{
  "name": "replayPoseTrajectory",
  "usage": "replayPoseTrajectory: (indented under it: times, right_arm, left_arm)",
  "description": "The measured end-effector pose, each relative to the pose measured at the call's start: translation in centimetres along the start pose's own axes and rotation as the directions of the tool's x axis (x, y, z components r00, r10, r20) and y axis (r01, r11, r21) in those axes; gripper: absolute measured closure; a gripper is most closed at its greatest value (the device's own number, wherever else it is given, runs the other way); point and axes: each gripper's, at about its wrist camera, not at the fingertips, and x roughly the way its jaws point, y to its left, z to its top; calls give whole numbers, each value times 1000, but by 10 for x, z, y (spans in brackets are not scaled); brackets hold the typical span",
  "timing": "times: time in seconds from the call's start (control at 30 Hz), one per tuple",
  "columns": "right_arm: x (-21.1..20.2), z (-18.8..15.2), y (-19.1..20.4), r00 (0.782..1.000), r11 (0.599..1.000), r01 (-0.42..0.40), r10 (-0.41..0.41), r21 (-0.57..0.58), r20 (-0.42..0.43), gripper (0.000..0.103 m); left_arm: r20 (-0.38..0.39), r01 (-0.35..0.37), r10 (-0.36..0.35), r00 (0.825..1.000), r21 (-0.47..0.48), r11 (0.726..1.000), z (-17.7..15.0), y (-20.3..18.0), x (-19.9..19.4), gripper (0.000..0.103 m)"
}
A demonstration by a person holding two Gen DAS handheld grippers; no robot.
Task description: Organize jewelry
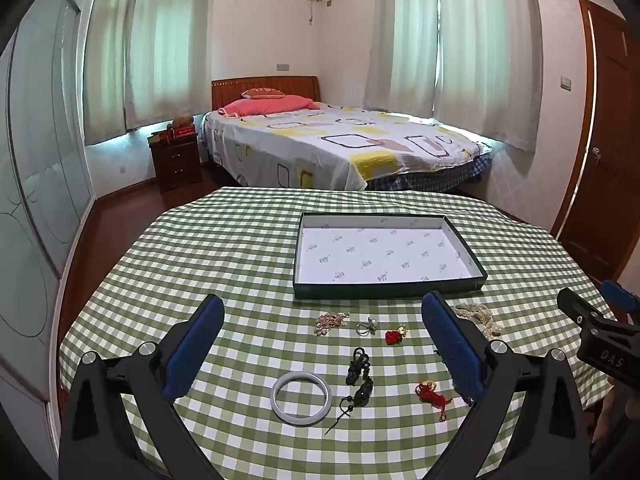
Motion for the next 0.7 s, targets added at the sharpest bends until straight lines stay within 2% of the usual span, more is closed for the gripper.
replayPoseTrajectory:
  times: [0.7]
  right_arm:
    - [-2,2,1,1000,1000,4,-4,-2,4,4]
  left_arm:
    - [-15,-8,8,1000,-28,1000,2,5,-1,7]
